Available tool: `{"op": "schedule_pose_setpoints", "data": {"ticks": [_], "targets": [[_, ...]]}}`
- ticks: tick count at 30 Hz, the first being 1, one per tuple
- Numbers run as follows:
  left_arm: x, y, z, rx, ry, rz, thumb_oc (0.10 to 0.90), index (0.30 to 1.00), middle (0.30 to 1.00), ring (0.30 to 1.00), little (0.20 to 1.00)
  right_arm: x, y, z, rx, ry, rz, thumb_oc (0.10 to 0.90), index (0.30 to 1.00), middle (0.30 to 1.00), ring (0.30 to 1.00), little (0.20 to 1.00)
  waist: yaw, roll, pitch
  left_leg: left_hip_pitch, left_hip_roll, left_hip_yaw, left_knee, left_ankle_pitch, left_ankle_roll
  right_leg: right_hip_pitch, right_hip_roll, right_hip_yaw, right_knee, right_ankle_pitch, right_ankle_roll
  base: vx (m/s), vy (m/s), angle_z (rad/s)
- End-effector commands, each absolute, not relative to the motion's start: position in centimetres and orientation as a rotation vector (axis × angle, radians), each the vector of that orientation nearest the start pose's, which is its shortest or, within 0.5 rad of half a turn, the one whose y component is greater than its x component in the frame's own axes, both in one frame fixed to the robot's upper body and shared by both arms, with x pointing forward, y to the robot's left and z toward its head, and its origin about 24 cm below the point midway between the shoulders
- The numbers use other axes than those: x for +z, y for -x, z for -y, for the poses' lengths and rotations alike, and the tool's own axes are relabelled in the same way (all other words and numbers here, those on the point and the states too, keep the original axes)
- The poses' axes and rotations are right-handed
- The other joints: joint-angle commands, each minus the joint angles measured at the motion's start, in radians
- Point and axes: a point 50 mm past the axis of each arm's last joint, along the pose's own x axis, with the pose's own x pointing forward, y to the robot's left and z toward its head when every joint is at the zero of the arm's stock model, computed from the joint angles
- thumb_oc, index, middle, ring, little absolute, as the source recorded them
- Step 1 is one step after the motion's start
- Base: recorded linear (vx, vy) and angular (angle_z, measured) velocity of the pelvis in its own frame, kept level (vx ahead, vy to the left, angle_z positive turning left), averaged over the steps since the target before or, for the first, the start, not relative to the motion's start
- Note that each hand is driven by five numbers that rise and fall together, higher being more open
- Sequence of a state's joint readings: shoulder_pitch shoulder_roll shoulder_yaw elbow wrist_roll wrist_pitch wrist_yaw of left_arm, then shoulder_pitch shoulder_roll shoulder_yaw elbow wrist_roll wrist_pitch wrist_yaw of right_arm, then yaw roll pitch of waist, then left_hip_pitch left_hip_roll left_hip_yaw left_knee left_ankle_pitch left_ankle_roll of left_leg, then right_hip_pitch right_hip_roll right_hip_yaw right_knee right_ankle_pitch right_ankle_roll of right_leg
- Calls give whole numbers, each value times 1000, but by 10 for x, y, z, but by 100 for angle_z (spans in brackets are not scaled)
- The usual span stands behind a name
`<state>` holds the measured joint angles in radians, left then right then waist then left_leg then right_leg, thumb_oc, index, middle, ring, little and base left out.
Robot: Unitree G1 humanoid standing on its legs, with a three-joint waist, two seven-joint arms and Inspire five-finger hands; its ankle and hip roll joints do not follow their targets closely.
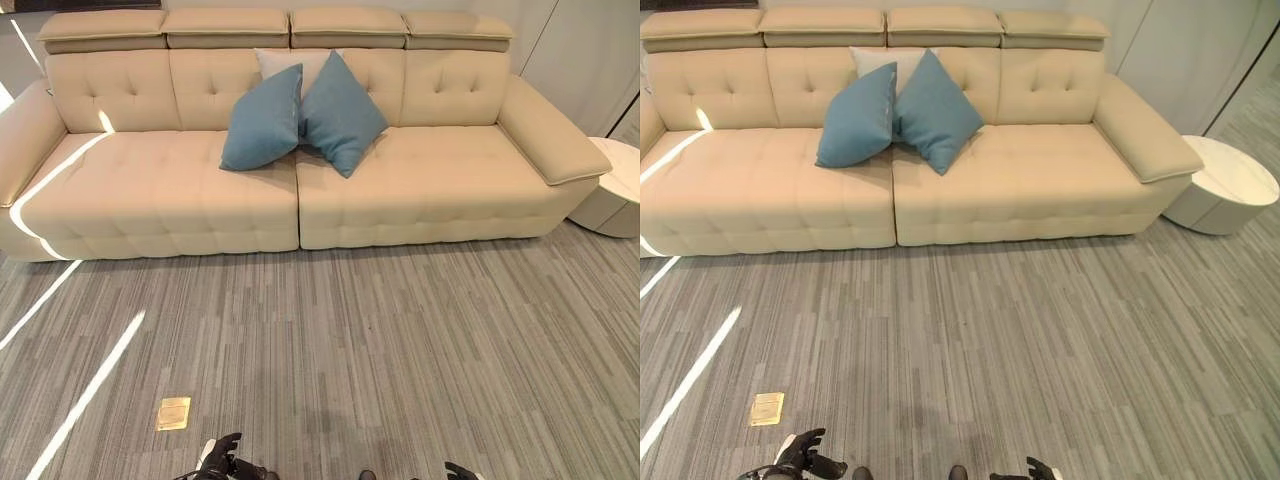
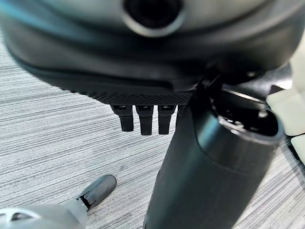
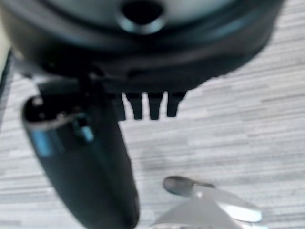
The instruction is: Pick up all the scattered cushions and arrange them neatly on the sofa.
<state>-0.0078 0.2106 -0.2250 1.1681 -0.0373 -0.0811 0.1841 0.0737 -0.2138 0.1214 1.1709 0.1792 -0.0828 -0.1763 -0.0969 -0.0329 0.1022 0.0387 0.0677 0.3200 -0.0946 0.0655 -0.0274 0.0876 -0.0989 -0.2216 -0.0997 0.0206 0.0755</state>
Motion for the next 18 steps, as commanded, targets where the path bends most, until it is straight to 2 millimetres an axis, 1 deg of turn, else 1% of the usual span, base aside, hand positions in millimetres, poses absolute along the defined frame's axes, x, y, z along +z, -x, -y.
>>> {"op": "schedule_pose_setpoints", "data": {"ticks": [1,8,13,14,15,16,17,18], "targets": [[-150,-134,-215,97,-392,-1004,800,900,900,900,900,-153,-94,250,-324,258,-1100,800,900,900,900,900,8,18,22,70,43,55,7,-87,-47,21,-27,-57,12,-51,68,0,0,0],[-152,-130,-216,96,-399,-1022,800,900,900,900,900,-154,-94,247,-316,249,-1105,800,900,900,900,900,7,17,18,77,42,45,7,-93,-46,26,-18,-47,12,-61,61,0,-5,0],[-152,-129,-218,102,-394,-1028,800,900,900,900,900,-154,-95,247,-313,245,-1103,800,900,900,900,900,9,16,25,84,42,32,7,-79,-46,23,-3,-27,12,-75,49,0,-26,0],[-152,-129,-217,105,-387,-1028,800,900,900,900,900,-154,-97,247,-314,245,-1096,800,900,900,900,900,11,10,32,67,46,25,42,-83,-50,22,-3,-21,12,-77,44,-31,-38,-1],[-151,-130,-217,107,-383,-1023,800,900,900,900,900,-153,-99,248,-313,247,-1089,800,900,900,900,900,15,5,43,47,49,8,84,-92,-50,24,-4,-17,12,-78,40,-80,-54,-1],[-149,-136,-217,111,-379,-1003,800,900,900,900,900,-151,-106,249,-308,258,-1071,800,900,900,900,900,26,-6,58,1,50,-35,143,-100,-59,16,-7,-9,12,-77,34,-108,-53,2],[-148,-140,-217,112,-379,-989,800,900,900,900,900,-150,-110,249,-308,262,-1057,800,900,900,900,900,31,-12,63,-38,46,-78,176,-95,-65,6,-8,-11,12,-73,31,-117,-34,14],[-147,-143,-215,112,-373,-980,800,900,900,900,900,-149,-112,249,-308,261,-1051,800,900,900,900,900,34,-17,66,-61,44,-101,185,-96,-69,-1,-12,-15,12,-71,30,-62,10,19]]}}
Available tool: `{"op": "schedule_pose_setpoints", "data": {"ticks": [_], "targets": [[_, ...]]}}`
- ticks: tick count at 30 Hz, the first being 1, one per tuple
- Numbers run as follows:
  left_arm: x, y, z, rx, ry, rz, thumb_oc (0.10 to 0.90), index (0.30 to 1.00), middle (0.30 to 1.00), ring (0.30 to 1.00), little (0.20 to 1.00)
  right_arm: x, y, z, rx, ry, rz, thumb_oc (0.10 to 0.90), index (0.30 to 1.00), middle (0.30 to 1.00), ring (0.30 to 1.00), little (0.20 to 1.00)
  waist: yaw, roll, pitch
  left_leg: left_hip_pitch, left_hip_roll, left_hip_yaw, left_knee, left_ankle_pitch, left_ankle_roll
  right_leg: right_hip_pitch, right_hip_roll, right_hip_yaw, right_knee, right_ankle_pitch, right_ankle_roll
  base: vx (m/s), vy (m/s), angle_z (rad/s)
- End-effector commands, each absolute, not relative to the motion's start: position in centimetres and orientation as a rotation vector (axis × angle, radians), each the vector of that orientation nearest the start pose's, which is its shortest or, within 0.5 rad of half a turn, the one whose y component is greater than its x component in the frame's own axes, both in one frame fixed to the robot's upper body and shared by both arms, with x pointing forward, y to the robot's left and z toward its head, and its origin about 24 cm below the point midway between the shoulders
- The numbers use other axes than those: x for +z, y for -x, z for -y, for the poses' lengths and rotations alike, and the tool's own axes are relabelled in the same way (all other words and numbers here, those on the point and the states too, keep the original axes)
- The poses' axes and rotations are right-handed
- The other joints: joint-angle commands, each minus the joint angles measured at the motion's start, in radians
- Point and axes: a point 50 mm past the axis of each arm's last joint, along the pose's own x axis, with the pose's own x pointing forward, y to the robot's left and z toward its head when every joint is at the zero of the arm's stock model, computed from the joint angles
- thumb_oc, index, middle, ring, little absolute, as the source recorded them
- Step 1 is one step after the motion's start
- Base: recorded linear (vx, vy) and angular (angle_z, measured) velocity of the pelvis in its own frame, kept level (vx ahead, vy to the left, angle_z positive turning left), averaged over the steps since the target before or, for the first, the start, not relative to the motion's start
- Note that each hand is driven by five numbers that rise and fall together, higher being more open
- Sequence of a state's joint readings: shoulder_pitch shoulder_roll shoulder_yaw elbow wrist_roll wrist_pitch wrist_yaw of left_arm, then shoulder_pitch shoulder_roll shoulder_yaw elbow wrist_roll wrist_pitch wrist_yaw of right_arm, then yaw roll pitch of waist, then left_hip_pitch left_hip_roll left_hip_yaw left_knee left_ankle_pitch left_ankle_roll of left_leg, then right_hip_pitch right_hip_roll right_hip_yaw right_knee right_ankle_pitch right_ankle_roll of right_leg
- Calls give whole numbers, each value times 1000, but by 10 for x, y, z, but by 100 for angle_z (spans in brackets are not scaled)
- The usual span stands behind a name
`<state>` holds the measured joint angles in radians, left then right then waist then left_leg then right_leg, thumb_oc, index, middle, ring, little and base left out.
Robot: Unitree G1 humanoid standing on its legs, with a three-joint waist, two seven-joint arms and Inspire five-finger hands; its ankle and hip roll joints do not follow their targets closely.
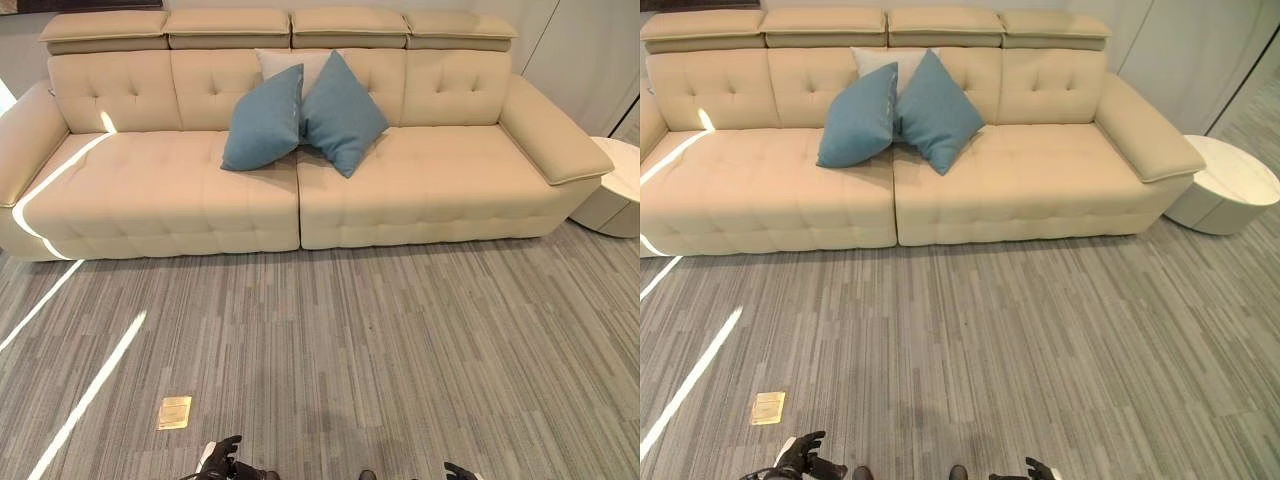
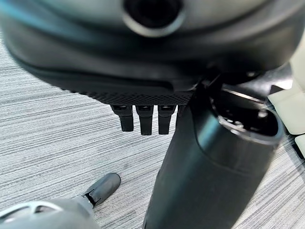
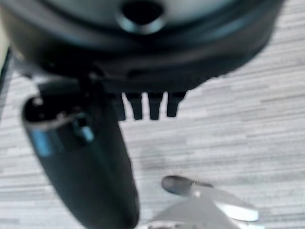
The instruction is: Pick up all the scattered cushions and arrange them neatly on the sofa.
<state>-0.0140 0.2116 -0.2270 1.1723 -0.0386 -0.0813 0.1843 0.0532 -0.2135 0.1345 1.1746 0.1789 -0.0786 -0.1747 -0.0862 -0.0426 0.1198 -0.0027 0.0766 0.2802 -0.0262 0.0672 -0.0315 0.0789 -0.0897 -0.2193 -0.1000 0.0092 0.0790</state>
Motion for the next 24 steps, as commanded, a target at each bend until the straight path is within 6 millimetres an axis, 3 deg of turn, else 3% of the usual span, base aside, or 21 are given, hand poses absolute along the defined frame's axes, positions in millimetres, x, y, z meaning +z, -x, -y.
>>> {"op": "schedule_pose_setpoints", "data": {"ticks": [1,9,13,15,17,19,24], "targets": [[-148,-142,-215,110,-367,-989,800,900,900,900,900,-149,-111,249,-308,258,-1055,800,900,900,900,900,19,-6,40,-17,34,-57,101,-111,-57,4,-22,-25,13,-59,29,-22,24,17],[-150,-134,-220,130,-368,-1021,800,900,900,900,900,-150,-114,243,-275,267,-1059,800,900,900,900,900,27,-12,20,5,-11,-21,32,-129,-1,-36,-56,-13,64,-35,58,57,125,2],[-147,-138,-225,142,-377,-1005,800,900,900,900,900,-149,-120,240,-254,274,-1048,800,900,900,900,900,38,-9,43,31,-41,-17,27,-163,39,-93,-93,3,218,-49,84,62,194,-18],[-147,-137,-229,155,-381,-1007,800,900,900,900,900,-149,-122,239,-247,277,-1044,800,900,900,900,900,36,-8,55,56,-53,-19,18,-172,55,-137,-108,17,314,-14,97,88,175,-21],[-145,-139,-232,163,-386,-1000,800,900,900,900,900,-149,-122,239,-238,284,-1044,800,900,900,900,900,32,0,66,62,-57,-29,19,-176,72,-180,-105,32,406,5,99,76,147,-13],[-145,-140,-233,171,-382,-996,800,900,900,900,900,-149,-122,238,-231,283,-1040,800,900,900,900,900,25,12,77,101,-67,-39,4,-195,84,-227,-95,38,485,-13,91,187,144,0],[-145,-142,-230,159,-377,-991,800,900,900,900,900,-146,-125,243,-222,314,-1033,800,900,900,900,900,7,12,76,157,-90,-70,-29,-214,77,-284,-38,25,342,-27,63,214,-11,5]]}}
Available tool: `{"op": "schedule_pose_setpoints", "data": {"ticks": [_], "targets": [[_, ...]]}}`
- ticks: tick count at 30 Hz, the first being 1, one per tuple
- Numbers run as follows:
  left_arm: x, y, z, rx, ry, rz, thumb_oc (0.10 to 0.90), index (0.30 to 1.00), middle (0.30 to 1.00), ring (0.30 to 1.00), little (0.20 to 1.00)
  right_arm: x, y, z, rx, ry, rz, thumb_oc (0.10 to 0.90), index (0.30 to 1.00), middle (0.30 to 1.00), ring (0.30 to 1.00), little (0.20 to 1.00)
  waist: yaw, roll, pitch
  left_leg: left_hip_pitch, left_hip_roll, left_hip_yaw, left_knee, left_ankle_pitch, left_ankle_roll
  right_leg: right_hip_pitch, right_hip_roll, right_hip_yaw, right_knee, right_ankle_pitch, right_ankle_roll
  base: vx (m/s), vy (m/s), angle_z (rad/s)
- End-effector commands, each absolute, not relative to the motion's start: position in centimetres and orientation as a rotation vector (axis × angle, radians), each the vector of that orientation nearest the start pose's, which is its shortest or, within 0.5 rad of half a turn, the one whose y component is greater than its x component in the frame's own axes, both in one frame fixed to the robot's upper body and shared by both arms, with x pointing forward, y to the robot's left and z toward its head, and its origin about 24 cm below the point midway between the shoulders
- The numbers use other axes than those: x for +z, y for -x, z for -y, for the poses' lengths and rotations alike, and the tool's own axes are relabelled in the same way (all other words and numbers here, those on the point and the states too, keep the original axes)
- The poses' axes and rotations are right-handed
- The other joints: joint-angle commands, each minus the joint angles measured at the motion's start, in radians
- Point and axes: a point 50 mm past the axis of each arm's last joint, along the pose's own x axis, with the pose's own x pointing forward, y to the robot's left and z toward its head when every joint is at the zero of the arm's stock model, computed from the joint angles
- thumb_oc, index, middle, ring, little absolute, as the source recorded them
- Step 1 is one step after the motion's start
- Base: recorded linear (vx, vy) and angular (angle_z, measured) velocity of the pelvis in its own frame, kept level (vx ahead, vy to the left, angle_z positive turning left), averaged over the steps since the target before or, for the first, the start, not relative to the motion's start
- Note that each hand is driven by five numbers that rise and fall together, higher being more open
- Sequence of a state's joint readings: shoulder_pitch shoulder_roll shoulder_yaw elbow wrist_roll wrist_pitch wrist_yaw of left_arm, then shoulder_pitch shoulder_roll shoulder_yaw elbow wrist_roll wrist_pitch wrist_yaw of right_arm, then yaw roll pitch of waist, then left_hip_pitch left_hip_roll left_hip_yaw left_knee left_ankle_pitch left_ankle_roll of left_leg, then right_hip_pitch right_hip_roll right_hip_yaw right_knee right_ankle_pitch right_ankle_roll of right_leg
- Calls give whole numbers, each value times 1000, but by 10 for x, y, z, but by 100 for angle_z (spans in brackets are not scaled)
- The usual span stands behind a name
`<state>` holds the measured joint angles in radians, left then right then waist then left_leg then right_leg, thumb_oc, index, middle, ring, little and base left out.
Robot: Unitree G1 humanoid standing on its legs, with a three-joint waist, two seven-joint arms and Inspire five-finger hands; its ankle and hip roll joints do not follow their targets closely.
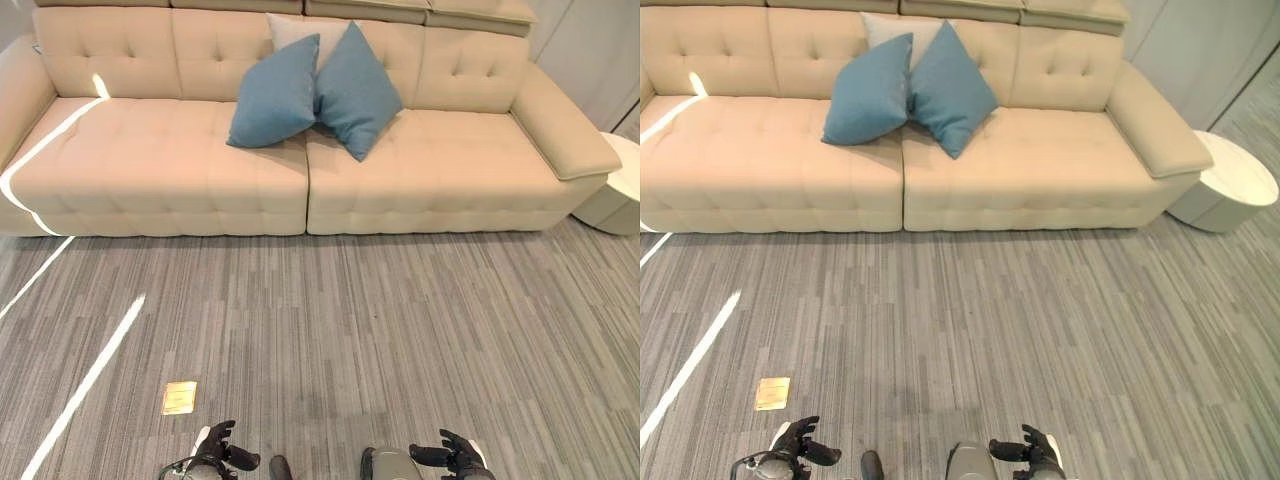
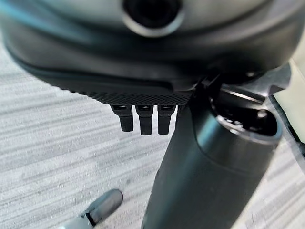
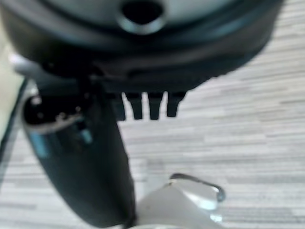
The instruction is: Pick up all the scattered cushions and arrange them neatly on the sofa.
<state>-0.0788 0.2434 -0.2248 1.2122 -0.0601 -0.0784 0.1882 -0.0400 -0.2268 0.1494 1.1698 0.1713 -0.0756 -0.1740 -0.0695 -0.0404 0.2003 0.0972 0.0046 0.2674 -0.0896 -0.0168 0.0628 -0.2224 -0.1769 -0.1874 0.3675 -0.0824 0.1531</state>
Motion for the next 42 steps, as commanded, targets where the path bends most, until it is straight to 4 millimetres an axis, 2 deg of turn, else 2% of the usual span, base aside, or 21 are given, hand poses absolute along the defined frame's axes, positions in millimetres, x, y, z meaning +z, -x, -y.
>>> {"op": "schedule_pose_setpoints", "data": {"ticks": [1,4,5,7,8,11,12,14,15,16,19,20,23,30,31,32,33,35,37,39,42], "targets": [[-145,-142,-230,159,-377,-991,800,900,900,900,900,-146,-125,243,-223,315,-1033,800,900,900,900,900,-11,12,-1,63,-16,-59,34,-132,-18,22,50,-9,-125,62,-10,219,-81,13],[-145,-143,-226,143,-376,-987,800,900,900,900,900,-145,-125,247,-218,330,-1031,800,900,900,900,900,-25,9,2,81,-29,-84,47,-152,-23,-12,65,-31,-199,91,-11,221,-101,16],[-146,-142,-221,119,-374,-985,800,900,900,900,900,-146,-119,249,-220,333,-1037,800,900,900,900,900,-35,5,-1,98,-38,-108,78,-183,-25,19,74,-16,-222,83,-25,335,-200,52],[-148,-141,-215,105,-363,-991,800,900,900,900,900,-147,-112,251,-230,326,-1056,800,900,900,900,900,-41,7,-13,102,-29,-123,116,-186,-43,49,97,3,-238,74,-47,314,-222,87],[-149,-141,-211,95,-354,-991,800,900,900,900,900,-147,-111,254,-240,324,-1051,800,900,900,900,900,-42,9,-15,83,-13,-116,200,-147,-88,108,113,-10,-279,69,-66,198,-219,84],[-148,-143,-208,85,-344,-983,800,900,900,900,900,-147,-108,256,-250,311,-1055,800,900,900,900,900,-46,2,-23,35,21,-91,311,-79,-137,153,123,-13,-311,51,-91,147,-201,31],[-146,-149,-208,83,-343,-962,800,900,900,900,900,-145,-112,256,-263,300,-1037,800,900,900,900,900,-43,-19,-2,-60,60,-62,497,-4,-174,189,121,-26,-324,40,-120,112,-231,16],[-146,-149,-208,83,-348,-965,800,900,900,900,900,-145,-112,257,-274,291,-1038,800,900,900,900,900,-44,-31,2,-84,87,-19,539,8,-174,208,121,-34,-334,28,-130,163,-204,26],[-146,-149,-207,83,-340,-968,800,900,900,900,900,-147,-107,258,-282,288,-1055,800,900,900,900,900,-39,-30,5,-117,127,21,547,-31,-168,247,134,-41,-350,-2,-130,235,-180,29],[-146,-149,-206,83,-337,-969,800,900,900,900,900,-147,-105,258,-286,285,-1061,800,900,900,900,900,-35,-42,6,-149,127,49,521,-42,-143,256,124,-48,-360,3,-129,176,-88,28],[-147,-147,-207,83,-342,-977,800,900,900,900,900,-149,-99,257,-287,285,-1078,800,900,900,900,900,-32,-47,-3,-177,122,68,416,-80,-119,279,122,-50,-376,-10,-116,222,-3,0],[-147,-145,-210,91,-348,-982,800,900,900,900,900,-150,-96,256,-284,288,-1087,800,900,900,900,900,-18,-40,-6,-220,121,59,286,-20,-123,305,134,-45,-386,-30,-107,377,48,-12],[-147,-144,-212,99,-350,-981,800,900,900,900,900,-152,-94,255,-283,296,-1099,800,900,900,900,900,0,-34,-4,-264,134,53,186,67,-144,350,153,-28,-389,-59,-101,307,51,-2],[-151,-132,-216,117,-341,-1025,800,900,900,900,900,-155,-88,249,-272,283,-1122,800,900,900,900,900,10,-41,-33,-216,82,72,170,27,-104,366,132,8,-295,-87,-76,262,113,-27],[-150,-135,-217,117,-350,-1014,800,900,900,900,900,-155,-93,245,-248,287,-1116,800,900,900,900,900,10,-42,-31,-169,47,82,162,-20,-62,288,95,16,-104,-25,-20,275,202,-8],[-149,-137,-218,120,-350,-1006,800,900,900,900,900,-154,-96,245,-242,291,-1109,800,900,900,900,900,4,-39,-25,-153,39,86,159,-33,-47,251,81,19,-32,15,2,275,203,-4],[-149,-137,-218,120,-350,-1006,800,900,900,900,900,-154,-96,245,-242,291,-1109,800,900,900,900,900,5,-39,-26,-153,38,87,159,-33,-47,249,81,20,-31,15,3,112,88,-9],[-147,-141,-221,122,-364,-993,800,900,900,900,900,-153,-102,242,-230,289,-1089,800,900,900,900,900,-16,-17,-11,-91,23,79,131,-64,-21,153,65,37,106,68,18,209,115,2],[-147,-141,-220,121,-364,-994,800,900,900,900,900,-153,-104,242,-228,288,-1087,800,900,900,900,900,-24,-9,-8,-70,18,68,119,-70,-19,130,75,49,105,59,11,243,65,8],[-146,-143,-220,117,-370,-991,800,900,900,900,900,-151,-108,243,-233,284,-1075,800,900,900,900,900,-51,8,6,-28,10,38,92,-80,-25,82,107,68,13,4,-20,332,-9,23],[-147,-143,-219,96,-393,-994,800,900,900,900,900,-150,-109,247,-237,286,-1077,800,900,900,900,900,-88,10,13,10,-16,-7,92,-109,-33,4,126,137,-169,54,-25,313,-121,23]]}}
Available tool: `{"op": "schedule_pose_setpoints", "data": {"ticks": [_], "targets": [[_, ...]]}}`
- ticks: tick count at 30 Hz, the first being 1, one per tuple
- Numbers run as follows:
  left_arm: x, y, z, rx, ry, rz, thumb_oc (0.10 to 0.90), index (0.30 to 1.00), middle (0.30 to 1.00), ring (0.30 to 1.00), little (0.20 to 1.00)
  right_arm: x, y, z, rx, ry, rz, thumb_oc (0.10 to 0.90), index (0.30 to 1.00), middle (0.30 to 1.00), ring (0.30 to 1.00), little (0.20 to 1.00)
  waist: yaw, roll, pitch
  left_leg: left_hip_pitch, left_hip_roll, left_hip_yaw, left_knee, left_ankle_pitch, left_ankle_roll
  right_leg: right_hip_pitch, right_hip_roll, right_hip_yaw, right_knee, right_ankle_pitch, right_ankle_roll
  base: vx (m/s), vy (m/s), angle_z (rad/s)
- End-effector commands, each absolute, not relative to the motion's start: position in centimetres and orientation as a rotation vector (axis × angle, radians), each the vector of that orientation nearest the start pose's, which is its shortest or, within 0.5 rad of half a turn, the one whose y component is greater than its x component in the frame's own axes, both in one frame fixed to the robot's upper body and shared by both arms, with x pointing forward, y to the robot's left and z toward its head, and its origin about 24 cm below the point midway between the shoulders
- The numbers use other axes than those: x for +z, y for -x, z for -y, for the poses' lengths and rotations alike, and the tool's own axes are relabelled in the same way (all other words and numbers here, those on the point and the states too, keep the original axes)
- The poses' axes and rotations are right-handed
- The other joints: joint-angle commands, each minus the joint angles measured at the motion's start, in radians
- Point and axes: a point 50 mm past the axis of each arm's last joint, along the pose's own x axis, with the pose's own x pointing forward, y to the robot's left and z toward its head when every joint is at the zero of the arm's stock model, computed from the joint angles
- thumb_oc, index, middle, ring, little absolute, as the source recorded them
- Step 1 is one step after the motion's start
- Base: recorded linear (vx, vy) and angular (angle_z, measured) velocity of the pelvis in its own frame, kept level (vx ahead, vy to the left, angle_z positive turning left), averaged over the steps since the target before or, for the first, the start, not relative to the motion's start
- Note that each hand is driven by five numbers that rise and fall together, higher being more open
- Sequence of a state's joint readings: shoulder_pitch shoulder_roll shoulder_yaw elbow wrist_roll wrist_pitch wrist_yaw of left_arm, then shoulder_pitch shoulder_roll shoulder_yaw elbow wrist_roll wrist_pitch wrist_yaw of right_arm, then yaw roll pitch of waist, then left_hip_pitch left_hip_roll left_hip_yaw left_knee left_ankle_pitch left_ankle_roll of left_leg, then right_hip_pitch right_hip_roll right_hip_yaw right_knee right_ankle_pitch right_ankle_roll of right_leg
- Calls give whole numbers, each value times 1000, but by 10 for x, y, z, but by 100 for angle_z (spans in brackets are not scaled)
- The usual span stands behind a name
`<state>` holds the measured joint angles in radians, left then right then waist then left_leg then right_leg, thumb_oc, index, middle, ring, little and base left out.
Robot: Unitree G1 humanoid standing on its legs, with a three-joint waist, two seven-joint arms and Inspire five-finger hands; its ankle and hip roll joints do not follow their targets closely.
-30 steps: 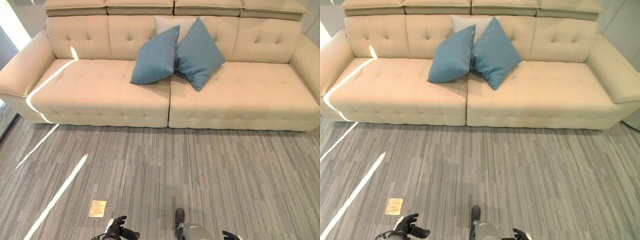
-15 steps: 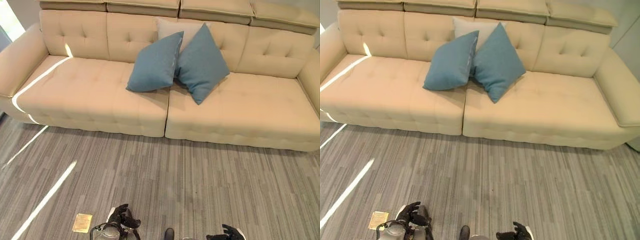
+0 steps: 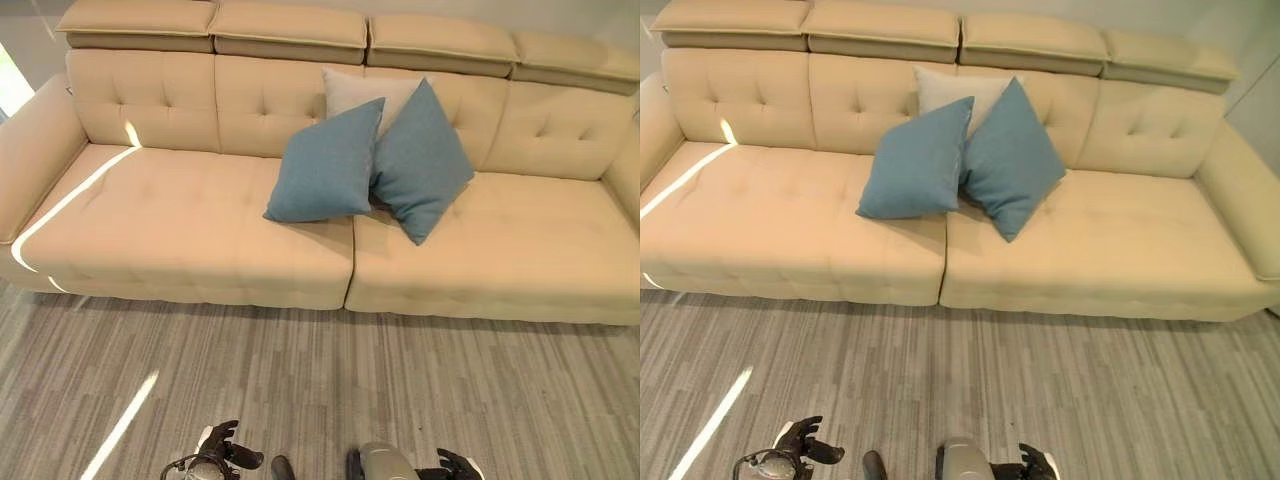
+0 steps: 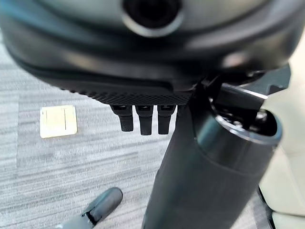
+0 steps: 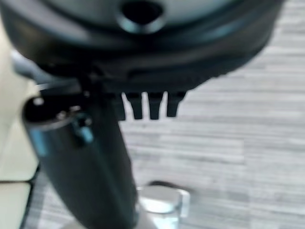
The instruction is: Pick up all the scattered cushions and arrange them neatly on the sofa.
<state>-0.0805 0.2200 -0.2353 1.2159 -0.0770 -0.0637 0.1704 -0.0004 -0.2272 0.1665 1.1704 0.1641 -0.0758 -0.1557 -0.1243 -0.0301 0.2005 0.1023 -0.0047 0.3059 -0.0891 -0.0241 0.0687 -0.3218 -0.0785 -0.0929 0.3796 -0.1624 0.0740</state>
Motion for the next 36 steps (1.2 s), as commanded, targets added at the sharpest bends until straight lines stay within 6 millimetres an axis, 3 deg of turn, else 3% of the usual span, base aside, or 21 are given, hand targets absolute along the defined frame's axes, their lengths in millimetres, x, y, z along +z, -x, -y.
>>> {"op": "schedule_pose_setpoints", "data": {"ticks": [1,4,6,7,8,9,11,13,14,15,16,17,20,23,28,30,31,32,35,36], "targets": [[-147,-143,-219,86,-398,-997,800,900,900,900,900,-150,-107,249,-239,292,-1084,800,900,900,900,900,-38,-1,16,18,-9,-51,95,-112,-41,99,25,35,-191,142,54,299,-139,27],[-148,-142,-216,79,-395,-997,800,900,900,900,900,-151,-102,252,-252,295,-1097,800,900,900,900,900,-41,-6,10,30,-18,-57,119,-142,-38,131,10,23,-220,144,51,181,-103,33],[-151,-137,-210,55,-384,-1012,800,900,900,900,900,-152,-92,255,-277,274,-1119,800,900,900,900,900,-50,-8,-10,21,6,-49,215,-136,-85,194,24,21,-268,135,21,265,-221,12],[-151,-137,-210,55,-384,-1012,800,900,900,900,900,-152,-92,255,-277,273,-1119,800,900,900,900,900,-52,-7,-10,19,7,-51,219,-137,-86,195,24,19,-270,136,20,138,-217,40],[-150,-140,-207,41,-386,-1001,800,900,900,900,900,-152,-91,257,-293,261,-1115,800,900,900,900,900,-49,-19,0,-30,46,-42,378,-87,-123,251,32,11,-300,126,-7,81,-143,46],[-150,-140,-208,41,-387,-1001,800,900,900,900,900,-152,-91,257,-293,261,-1115,800,900,900,900,900,-50,-21,-3,-33,44,-42,377,-84,-123,248,30,11,-301,128,-7,126,-222,41],[-148,-146,-207,48,-377,-986,800,900,900,900,900,-151,-93,259,-304,256,-1108,800,900,900,900,900,-25,-44,8,-107,72,-63,526,-24,-145,305,43,10,-328,108,-44,166,-193,0],[-148,-147,-206,52,-368,-983,800,900,900,900,900,-151,-94,260,-308,256,-1108,800,900,900,900,900,-17,-50,9,-134,79,-68,518,-30,-137,322,44,13,-337,101,-47,174,-74,-2],[-148,-146,-205,52,-363,-989,800,900,900,900,900,-151,-92,260,-309,254,-1113,800,900,900,900,900,-10,-54,0,-145,86,-78,433,-57,-121,342,45,19,-356,89,-40,139,4,4],[-148,-146,-205,52,-363,-989,800,900,900,900,900,-151,-92,260,-309,254,-1113,800,900,900,900,900,-10,-55,2,-141,85,-78,431,-57,-121,345,44,19,-356,88,-39,315,27,1],[-149,-144,-206,54,-366,-994,800,900,900,900,900,-152,-89,260,-301,266,-1117,800,900,900,900,900,6,-55,-3,-164,89,-114,302,-48,-115,373,51,24,-371,69,-30,177,25,-9],[-149,-144,-206,54,-366,-994,800,900,900,900,900,-152,-90,259,-301,266,-1117,800,900,900,900,900,5,-55,-5,-165,88,-114,298,-45,-115,370,50,24,-372,70,-30,271,42,-6],[-149,-143,-209,63,-374,-996,800,900,900,900,900,-152,-90,258,-303,274,-1117,800,900,900,900,900,29,-41,2,-242,122,-131,141,102,-149,424,72,33,-382,32,-30,215,50,-10],[-151,-136,-211,74,-365,-1019,800,900,900,900,900,-154,-84,256,-305,261,-1132,800,900,900,900,900,27,-34,-11,-210,118,-102,84,98,-145,440,77,41,-371,17,-25,249,138,-9],[-153,-130,-215,83,-372,-1045,800,900,900,900,900,-156,-87,248,-269,257,-1133,800,900,900,900,900,36,-34,-42,-162,64,-94,64,66,-108,425,49,66,-254,-2,7,220,155,-38],[-150,-135,-218,86,-384,-1029,800,900,900,900,900,-155,-94,244,-247,259,-1119,800,900,900,900,900,33,-28,-36,-133,48,-79,50,45,-86,361,29,62,-127,29,40,163,183,-15],[-148,-141,-220,86,-398,-1010,800,900,900,900,900,-153,-104,243,-236,268,-1090,800,900,900,900,900,25,-20,-22,-108,44,-62,43,32,-69,294,9,53,-20,87,75,102,139,-24],[-148,-141,-220,86,-398,-1010,800,900,900,900,900,-153,-104,243,-236,268,-1090,800,900,900,900,900,26,-21,-22,-108,43,-61,43,32,-69,292,9,54,-18,86,75,81,110,-29],[-145,-147,-221,77,-413,-992,800,900,900,900,900,-151,-109,241,-240,257,-1062,800,900,900,900,900,13,-5,-15,-65,42,-40,16,13,-61,236,-18,11,39,105,85,134,105,-15],[-144,-149,-221,77,-412,-986,800,900,900,900,900,-150,-111,241,-236,264,-1057,800,900,900,900,900,9,3,-18,-47,41,-29,3,4,-64,221,-31,-45,-20,91,69,99,22,-15]]}}
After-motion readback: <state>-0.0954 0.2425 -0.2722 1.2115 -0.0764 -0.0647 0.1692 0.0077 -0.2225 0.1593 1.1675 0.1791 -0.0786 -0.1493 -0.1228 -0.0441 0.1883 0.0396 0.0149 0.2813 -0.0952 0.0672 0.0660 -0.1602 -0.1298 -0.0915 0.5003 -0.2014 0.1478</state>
